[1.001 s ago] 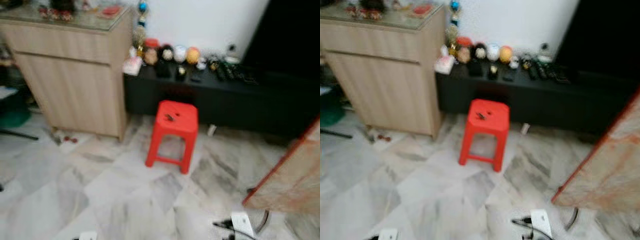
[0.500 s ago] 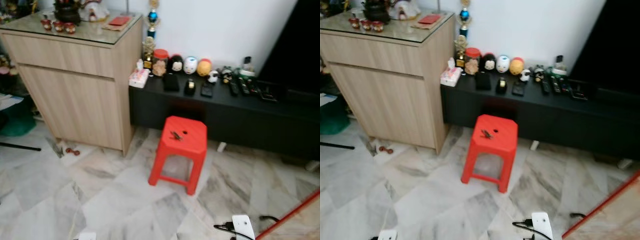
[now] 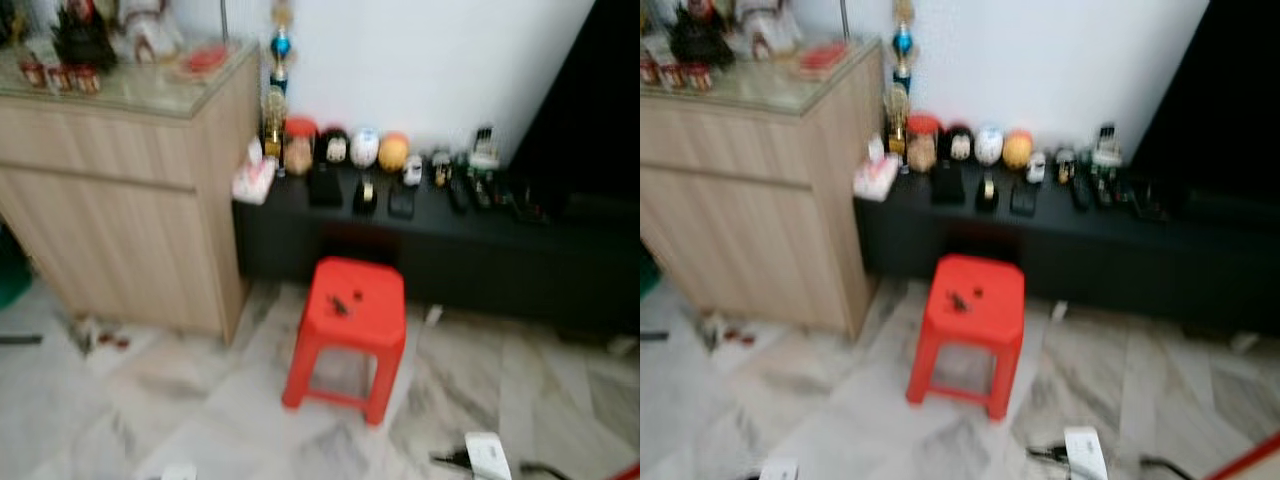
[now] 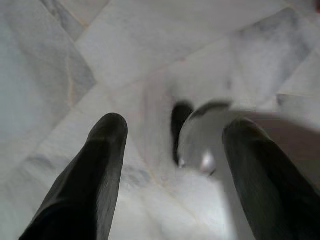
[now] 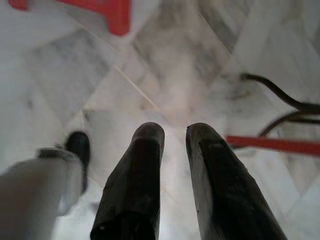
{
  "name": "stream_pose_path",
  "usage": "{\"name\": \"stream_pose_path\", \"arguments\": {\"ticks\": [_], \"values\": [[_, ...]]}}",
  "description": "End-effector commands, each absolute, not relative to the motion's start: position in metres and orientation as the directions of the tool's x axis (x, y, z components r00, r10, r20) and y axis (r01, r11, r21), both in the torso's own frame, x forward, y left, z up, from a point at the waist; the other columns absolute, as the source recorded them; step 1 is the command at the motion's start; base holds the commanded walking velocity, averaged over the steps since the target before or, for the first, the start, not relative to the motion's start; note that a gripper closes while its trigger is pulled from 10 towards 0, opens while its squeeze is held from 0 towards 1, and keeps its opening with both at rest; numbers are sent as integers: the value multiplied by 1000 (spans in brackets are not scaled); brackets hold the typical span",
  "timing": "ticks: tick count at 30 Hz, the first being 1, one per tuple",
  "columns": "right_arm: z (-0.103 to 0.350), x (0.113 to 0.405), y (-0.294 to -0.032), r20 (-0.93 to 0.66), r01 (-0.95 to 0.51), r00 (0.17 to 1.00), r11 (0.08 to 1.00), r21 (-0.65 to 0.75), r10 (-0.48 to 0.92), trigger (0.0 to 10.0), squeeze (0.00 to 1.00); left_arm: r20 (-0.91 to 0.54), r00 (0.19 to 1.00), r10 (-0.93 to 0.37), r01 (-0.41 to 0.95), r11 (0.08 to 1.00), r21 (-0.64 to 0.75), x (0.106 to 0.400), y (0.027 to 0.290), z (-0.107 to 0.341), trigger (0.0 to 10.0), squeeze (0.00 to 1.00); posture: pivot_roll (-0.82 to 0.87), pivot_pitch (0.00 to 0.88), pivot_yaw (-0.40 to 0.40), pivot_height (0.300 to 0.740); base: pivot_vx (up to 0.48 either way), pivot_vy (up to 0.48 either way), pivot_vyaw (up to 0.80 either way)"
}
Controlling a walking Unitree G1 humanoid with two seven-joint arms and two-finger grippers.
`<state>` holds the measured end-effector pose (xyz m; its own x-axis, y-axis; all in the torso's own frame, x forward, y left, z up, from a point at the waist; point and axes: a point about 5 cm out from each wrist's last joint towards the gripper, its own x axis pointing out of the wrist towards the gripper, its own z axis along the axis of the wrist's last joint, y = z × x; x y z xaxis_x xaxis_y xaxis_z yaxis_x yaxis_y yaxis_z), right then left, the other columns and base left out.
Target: Hang keys on a hook
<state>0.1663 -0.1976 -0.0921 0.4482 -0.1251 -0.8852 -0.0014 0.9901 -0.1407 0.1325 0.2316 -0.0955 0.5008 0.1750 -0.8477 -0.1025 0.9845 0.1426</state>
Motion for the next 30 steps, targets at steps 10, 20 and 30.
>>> {"name": "stream_pose_path", "arguments": {"ticks": [10,20,30], "values": [[-94,161,-204,-894,-17,427,987,-160,-138,10000,0,-859,484,168,-92,986,141,127,225,-99,10000,0,43,0,-130,740,0,0,-750],[-96,157,-196,-900,-25,418,989,-149,-125,10000,0,-862,475,177,-80,984,158,123,227,-100,10000,0,59,0,-111,740,0,0,-743],[-99,153,-190,-904,-5,410,991,-134,-120,10000,0,-862,470,189,-61,981,182,120,234,-99,10000,0,58,0,-72,740,0,0,-742]]}}
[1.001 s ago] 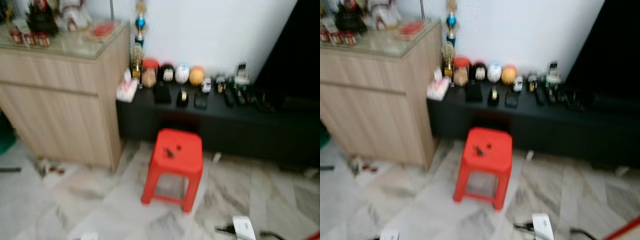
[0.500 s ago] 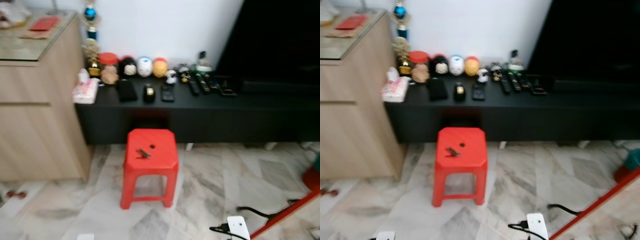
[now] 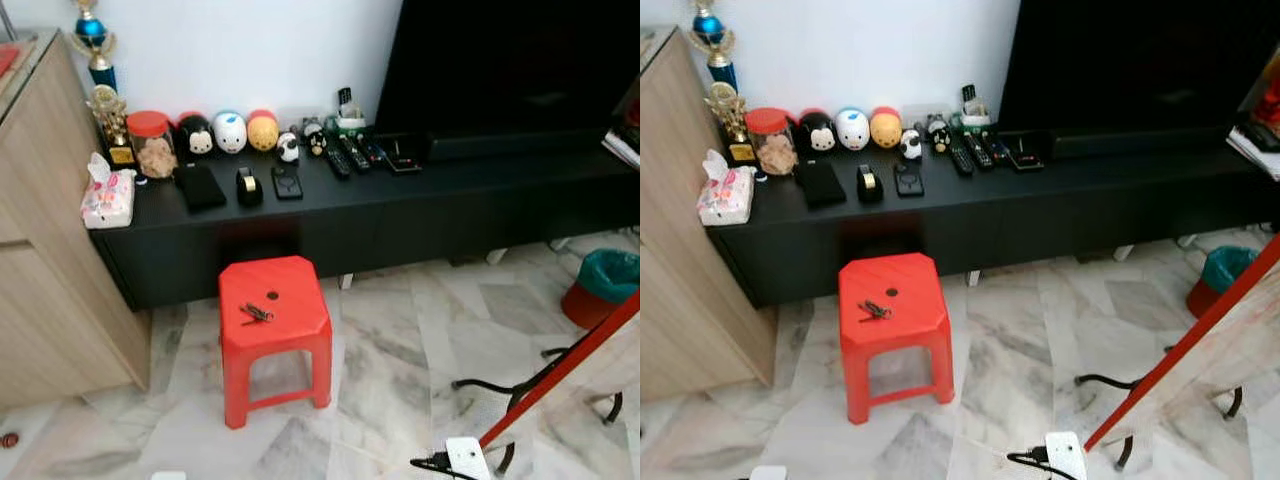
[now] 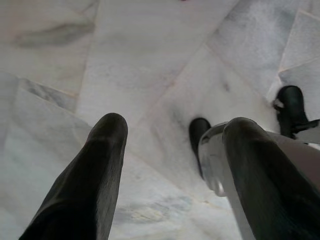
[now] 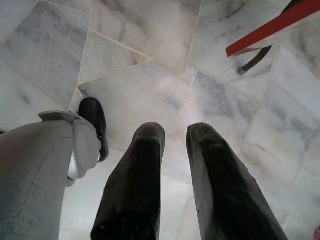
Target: Hang keys on a hook
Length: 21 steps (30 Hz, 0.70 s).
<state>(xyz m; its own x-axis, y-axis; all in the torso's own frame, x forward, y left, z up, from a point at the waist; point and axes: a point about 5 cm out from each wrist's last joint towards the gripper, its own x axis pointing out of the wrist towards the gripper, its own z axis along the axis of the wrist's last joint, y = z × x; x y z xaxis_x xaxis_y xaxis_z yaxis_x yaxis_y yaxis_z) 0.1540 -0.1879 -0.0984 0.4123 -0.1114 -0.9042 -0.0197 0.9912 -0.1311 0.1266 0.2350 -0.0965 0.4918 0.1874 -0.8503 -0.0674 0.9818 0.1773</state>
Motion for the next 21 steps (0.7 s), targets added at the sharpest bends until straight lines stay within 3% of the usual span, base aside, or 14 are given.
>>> {"name": "stream_pose_path", "arguments": {"ticks": [1,8,21], "values": [[-99,153,-190,-904,-6,409,991,-135,-120,10000,0,-861,471,190,-63,981,183,120,234,-99,10000,0,60,0,-72,740,0,0,-744],[-99,152,-188,-908,-27,402,990,-139,-117,10000,0,-849,485,210,-105,978,182,122,237,-97,10000,0,106,0,-102,740,0,0,-738],[-98,156,-184,-904,67,407,991,-116,-133,10000,0,-828,512,227,-118,974,194,128,246,-93,10000,0,88,0,-38,740,0,0,-730]]}}
